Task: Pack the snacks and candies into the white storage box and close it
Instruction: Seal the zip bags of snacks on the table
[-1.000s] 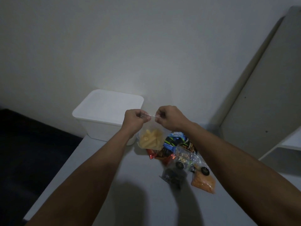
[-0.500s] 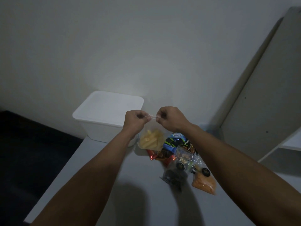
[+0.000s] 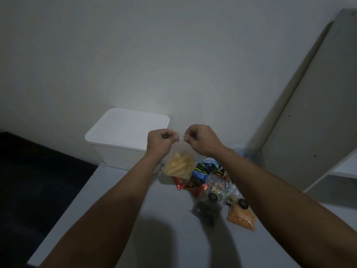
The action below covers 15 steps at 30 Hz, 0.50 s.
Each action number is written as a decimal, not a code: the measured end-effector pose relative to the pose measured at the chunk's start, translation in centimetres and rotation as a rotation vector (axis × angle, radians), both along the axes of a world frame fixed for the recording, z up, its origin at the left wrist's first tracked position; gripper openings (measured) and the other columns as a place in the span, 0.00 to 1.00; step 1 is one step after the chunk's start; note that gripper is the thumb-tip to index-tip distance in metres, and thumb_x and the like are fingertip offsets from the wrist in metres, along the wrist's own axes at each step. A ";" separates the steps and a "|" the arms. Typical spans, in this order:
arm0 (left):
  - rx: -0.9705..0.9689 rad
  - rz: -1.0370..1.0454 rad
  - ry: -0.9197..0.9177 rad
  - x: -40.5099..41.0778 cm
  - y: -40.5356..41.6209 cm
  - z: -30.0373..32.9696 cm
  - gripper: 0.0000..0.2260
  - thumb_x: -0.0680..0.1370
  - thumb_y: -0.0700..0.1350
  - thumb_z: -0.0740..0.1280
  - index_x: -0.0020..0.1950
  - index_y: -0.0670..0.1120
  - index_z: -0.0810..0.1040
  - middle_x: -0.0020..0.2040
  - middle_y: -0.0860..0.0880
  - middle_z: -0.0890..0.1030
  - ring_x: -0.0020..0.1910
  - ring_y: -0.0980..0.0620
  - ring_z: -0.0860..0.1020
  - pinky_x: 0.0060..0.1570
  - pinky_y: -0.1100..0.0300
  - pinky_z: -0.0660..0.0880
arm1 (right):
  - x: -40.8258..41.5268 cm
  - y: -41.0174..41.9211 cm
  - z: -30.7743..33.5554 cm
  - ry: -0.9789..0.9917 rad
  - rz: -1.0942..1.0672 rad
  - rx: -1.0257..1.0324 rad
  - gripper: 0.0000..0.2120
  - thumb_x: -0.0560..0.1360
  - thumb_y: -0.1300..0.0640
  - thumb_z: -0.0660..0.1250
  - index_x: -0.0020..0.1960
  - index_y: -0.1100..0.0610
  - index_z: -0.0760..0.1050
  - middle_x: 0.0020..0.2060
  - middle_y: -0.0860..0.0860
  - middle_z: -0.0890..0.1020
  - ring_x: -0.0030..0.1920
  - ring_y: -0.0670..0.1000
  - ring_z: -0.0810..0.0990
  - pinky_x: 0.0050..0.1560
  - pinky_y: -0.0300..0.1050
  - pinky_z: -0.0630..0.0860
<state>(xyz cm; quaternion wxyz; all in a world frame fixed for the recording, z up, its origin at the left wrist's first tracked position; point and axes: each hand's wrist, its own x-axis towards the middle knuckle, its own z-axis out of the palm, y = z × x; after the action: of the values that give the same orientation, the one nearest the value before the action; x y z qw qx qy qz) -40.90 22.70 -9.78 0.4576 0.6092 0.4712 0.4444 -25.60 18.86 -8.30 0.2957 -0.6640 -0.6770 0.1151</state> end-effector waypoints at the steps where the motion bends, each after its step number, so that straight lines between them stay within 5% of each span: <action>1: 0.002 -0.005 0.002 0.1 0.0 0.0 0.02 0.72 0.33 0.72 0.43 0.38 0.83 0.37 0.48 0.82 0.32 0.65 0.79 0.36 0.75 0.74 | 0.0 0.0 0.0 -0.007 -0.005 -0.004 0.02 0.75 0.58 0.68 0.44 0.55 0.79 0.39 0.51 0.81 0.41 0.54 0.79 0.42 0.48 0.76; 5: -0.014 -0.072 -0.010 0.3 -0.2 0.0 0.03 0.72 0.34 0.71 0.45 0.38 0.82 0.38 0.48 0.82 0.34 0.63 0.79 0.36 0.73 0.74 | -0.1 -0.1 0.2 -0.054 -0.019 -0.033 0.08 0.72 0.65 0.65 0.41 0.53 0.74 0.38 0.49 0.79 0.43 0.56 0.79 0.43 0.49 0.76; 12: 0.011 0.002 0.066 0.2 0.1 -0.1 0.00 0.73 0.36 0.71 0.43 0.40 0.82 0.36 0.50 0.80 0.36 0.58 0.76 0.36 0.73 0.73 | 0.6 0.0 -0.1 -0.041 -0.001 -0.081 0.02 0.74 0.57 0.70 0.46 0.55 0.80 0.40 0.51 0.82 0.43 0.54 0.79 0.44 0.47 0.76; 15: 0.013 0.031 0.068 -0.1 0.5 -0.3 0.01 0.74 0.36 0.71 0.42 0.40 0.80 0.37 0.49 0.80 0.37 0.56 0.76 0.40 0.67 0.74 | 1.2 -0.2 -0.1 -0.047 -0.028 -0.107 0.02 0.74 0.61 0.70 0.45 0.56 0.80 0.41 0.53 0.84 0.44 0.55 0.81 0.46 0.49 0.78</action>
<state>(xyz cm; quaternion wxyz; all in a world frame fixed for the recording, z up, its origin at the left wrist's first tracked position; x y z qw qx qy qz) -40.96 23.20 -10.06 0.4304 0.6196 0.4930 0.4333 -24.43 18.70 -8.44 0.2454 -0.6908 -0.6674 0.1311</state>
